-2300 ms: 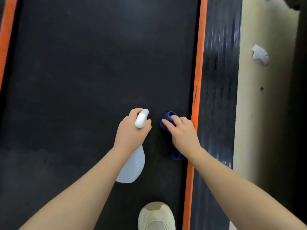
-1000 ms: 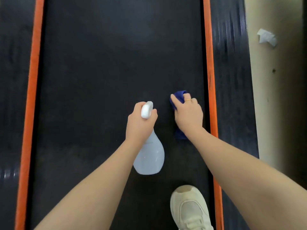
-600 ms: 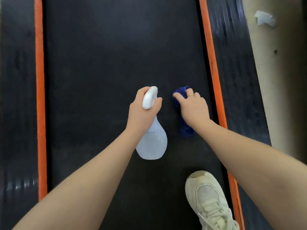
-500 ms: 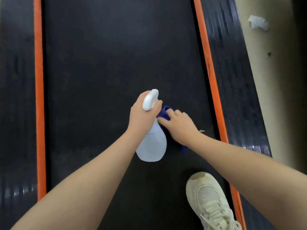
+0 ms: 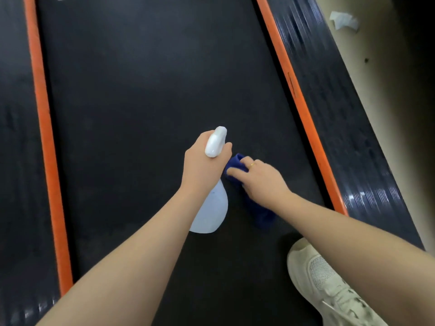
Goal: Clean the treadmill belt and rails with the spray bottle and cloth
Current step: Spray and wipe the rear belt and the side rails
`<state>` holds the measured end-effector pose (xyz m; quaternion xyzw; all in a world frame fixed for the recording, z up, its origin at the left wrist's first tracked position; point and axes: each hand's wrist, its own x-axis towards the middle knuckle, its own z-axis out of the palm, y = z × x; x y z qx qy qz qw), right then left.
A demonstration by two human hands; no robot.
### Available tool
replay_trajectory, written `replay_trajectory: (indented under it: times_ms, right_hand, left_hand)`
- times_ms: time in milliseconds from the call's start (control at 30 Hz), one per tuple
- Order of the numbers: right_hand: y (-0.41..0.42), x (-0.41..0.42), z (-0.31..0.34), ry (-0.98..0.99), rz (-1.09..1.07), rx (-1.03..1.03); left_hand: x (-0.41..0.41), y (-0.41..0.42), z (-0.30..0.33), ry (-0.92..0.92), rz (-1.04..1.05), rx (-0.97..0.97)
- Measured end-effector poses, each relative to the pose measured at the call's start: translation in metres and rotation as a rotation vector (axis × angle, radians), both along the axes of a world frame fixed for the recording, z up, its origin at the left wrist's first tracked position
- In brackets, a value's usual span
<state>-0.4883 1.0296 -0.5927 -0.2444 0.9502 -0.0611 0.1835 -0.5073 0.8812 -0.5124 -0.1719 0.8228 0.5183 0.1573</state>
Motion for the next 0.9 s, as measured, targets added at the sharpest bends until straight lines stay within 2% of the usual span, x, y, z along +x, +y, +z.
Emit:
replay_trajectory:
  times_ms: [33, 133, 200, 267, 400, 467, 500, 600, 633, 667, 733, 833, 900]
  right_hand:
    - [0.008, -0.007, -0.002, 0.038, -0.077, -0.018]
    - [0.021, -0.030, -0.005, 0.162, -0.488, 0.010]
    - [0.017, -0.030, -0.005, 0.157, -0.593, 0.066]
    - [0.006, -0.017, 0.000, 0.118, -0.535, 0.051]
    - [0.008, 0.003, 0.003, -0.029, -0.030, 0.015]
    - [0.025, -0.014, 0.002, -0.002, 0.034, 0.050]
    - [0.032, -0.022, 0.001, 0.046, -0.062, 0.058]
    - [0.045, -0.033, -0.004, 0.136, -0.593, 0.078]
    - [0.043, -0.030, -0.005, 0.141, -0.650, 0.081]
    - [0.040, -0.023, -0.005, 0.125, -0.645, 0.066]
    - [0.031, -0.004, 0.001, 0.069, -0.495, -0.061]
    - [0.035, 0.009, 0.004, -0.041, -0.060, -0.070]
    - [0.053, -0.010, 0.002, 0.078, -0.060, -0.045]
  left_hand:
    - [0.002, 0.002, 0.000, 0.004, 0.009, 0.011]
    - [0.007, 0.006, 0.000, 0.046, 0.021, -0.003]
    - [0.009, 0.006, -0.002, 0.064, 0.029, -0.014]
    - [0.008, 0.005, -0.003, 0.071, 0.043, -0.015]
    - [0.008, 0.007, -0.003, 0.056, 0.052, -0.023]
    - [0.009, 0.010, -0.002, 0.050, 0.029, -0.014]
    - [0.009, 0.012, -0.002, 0.052, 0.017, -0.011]
    - [0.009, 0.014, -0.002, 0.054, 0.018, -0.021]
    - [0.008, 0.013, -0.003, 0.051, 0.026, -0.026]
    - [0.008, 0.012, -0.003, 0.047, 0.036, -0.033]
    - [0.009, 0.010, -0.003, 0.038, 0.055, -0.051]
    - [0.010, 0.011, -0.004, 0.008, 0.053, -0.074]
    - [0.012, 0.015, -0.007, -0.008, 0.017, -0.091]
